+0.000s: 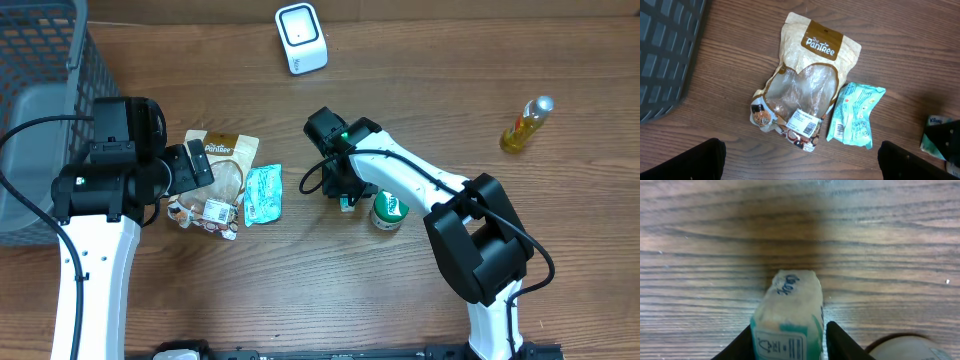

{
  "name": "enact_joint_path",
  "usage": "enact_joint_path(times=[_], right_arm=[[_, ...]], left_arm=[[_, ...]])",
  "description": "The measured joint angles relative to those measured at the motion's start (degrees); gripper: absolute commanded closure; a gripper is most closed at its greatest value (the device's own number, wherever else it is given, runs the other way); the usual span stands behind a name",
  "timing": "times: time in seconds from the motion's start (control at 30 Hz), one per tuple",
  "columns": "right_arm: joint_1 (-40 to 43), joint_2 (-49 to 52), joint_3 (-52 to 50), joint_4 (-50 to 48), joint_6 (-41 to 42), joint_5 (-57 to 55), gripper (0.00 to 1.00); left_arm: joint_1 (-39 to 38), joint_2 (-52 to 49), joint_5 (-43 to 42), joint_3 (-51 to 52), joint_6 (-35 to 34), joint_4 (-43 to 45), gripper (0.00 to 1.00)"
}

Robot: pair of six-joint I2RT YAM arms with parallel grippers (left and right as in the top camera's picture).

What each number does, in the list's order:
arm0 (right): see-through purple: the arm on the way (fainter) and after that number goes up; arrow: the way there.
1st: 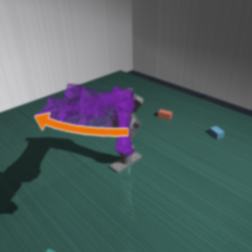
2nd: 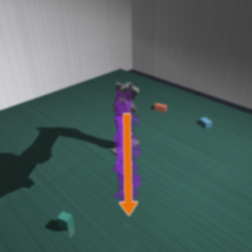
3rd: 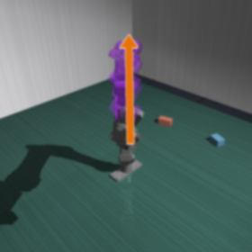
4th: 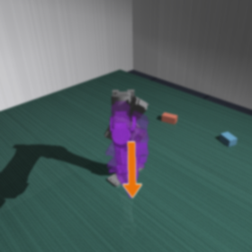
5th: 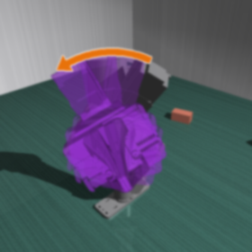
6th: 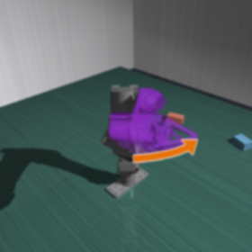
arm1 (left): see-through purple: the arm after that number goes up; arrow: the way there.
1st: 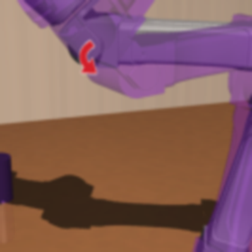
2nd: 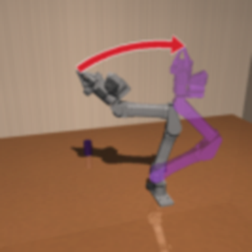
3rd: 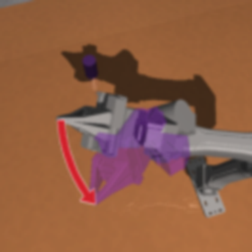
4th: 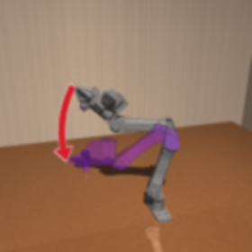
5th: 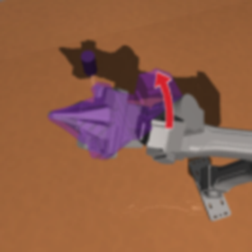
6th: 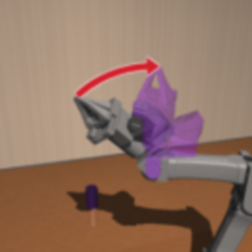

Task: Scan the item barcode
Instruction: 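Lift the Kleenex pack off the table with the right gripper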

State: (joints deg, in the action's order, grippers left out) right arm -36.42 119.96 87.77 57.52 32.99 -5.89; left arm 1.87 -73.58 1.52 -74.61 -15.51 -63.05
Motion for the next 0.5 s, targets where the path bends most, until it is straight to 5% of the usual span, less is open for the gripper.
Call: enact_joint_path(times=[0.13, 0.23, 0.37, 0.43, 0.5], right_arm=[[0.02, 0.00, 0.00, -2.10, -0.02, 0.02, 0.59], [0.00, 0.00, 0.00, -2.43, -0.26, 0.00, 0.86], [0.00, 0.00, -0.02, -2.99, -0.11, 0.13, 0.96], [0.02, 0.00, -0.02, -3.37, -0.07, 0.11, 0.96], [0.02, 0.00, -0.02, -4.33, 0.00, 0.11, 0.68]], left_arm=[[0.00, 0.00, 0.00, 0.00, 0.00, 0.00, 0.00], [0.00, 0.00, 0.00, 0.00, 0.00, 0.02, 0.00], [0.00, 0.00, 0.02, 0.00, 0.00, 0.00, 0.00], [0.00, 0.00, 0.00, 0.00, 0.00, 0.00, 0.00], [0.00, 0.02, 0.00, 0.00, 0.00, 0.00, 0.00]])
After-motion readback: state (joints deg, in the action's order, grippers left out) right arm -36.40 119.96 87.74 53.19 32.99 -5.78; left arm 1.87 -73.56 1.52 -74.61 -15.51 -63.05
